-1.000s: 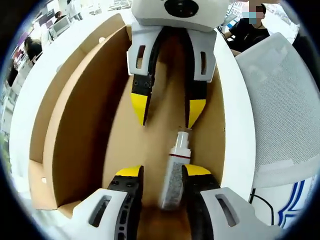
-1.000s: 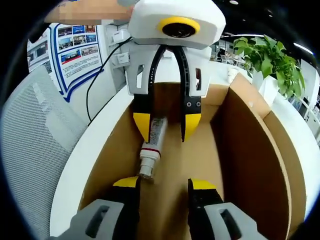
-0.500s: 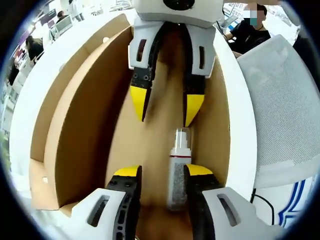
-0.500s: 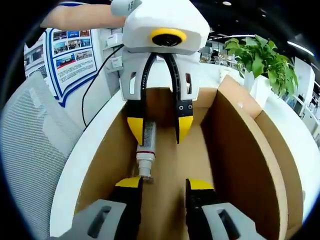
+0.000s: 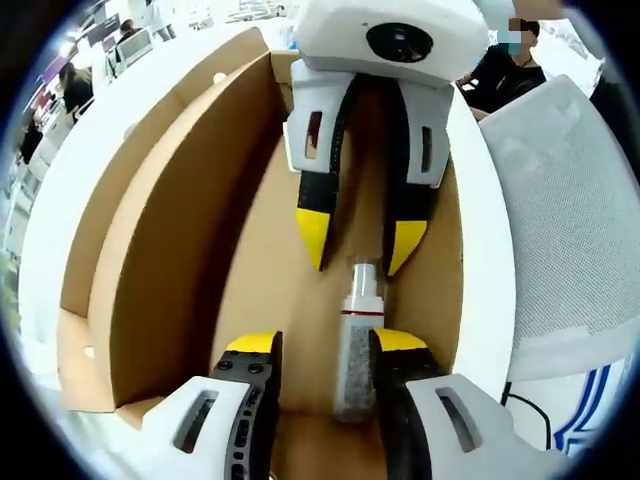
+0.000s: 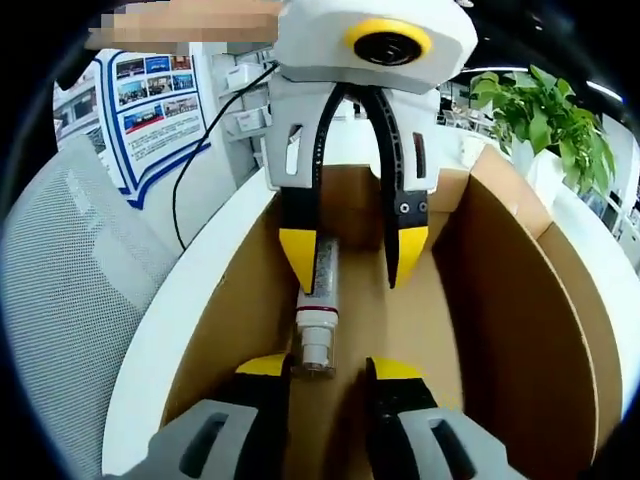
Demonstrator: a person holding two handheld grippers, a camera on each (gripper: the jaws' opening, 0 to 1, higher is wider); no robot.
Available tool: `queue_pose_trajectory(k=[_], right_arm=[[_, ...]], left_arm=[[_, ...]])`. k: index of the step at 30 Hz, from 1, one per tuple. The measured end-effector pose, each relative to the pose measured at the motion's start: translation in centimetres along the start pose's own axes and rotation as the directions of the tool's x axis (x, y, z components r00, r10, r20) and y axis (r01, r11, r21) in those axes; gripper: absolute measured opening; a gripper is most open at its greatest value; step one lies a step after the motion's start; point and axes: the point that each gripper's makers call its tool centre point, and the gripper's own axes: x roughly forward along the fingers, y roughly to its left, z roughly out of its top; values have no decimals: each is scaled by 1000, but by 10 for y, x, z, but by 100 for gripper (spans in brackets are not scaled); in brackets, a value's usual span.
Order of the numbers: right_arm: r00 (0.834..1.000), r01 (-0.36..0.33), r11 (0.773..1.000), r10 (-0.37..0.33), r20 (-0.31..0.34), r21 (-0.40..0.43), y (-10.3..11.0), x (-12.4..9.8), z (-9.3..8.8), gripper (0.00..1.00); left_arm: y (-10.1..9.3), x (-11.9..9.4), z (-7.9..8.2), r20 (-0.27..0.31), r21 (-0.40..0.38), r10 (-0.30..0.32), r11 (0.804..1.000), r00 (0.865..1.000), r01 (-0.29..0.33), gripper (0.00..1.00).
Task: Operate the shoe box by opening the lid, removing the specified soft item, and placing it in the target area until the item is outside and the box remains undamaged.
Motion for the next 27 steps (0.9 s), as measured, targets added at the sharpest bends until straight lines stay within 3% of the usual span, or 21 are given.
queue_pose_trajectory(k=[3,10,17,23,27], right_arm=[[1000,0,1000,0,-3,-14,0,-1,0,15],[999,40,998,-40,-12,45,-10,-5,-3,14],[997,78,996,-77,-24,33,-18,-11,-6,14],[996,87,995,-87,2,44,-20,-15,1,14],[995,98,995,-98,13,31,-22,-22,5,14]], left_arm=[[1,-1,0,-4,9,10,1000,1000,-10,33],[3,-2,1,-3,15,24,1000,1000,-24,32],[-3,6,-3,-26,62,17,998,1000,-15,30],[0,11,-2,-25,105,40,994,999,-37,20],[2,9,0,-11,110,38,993,999,-37,20]])
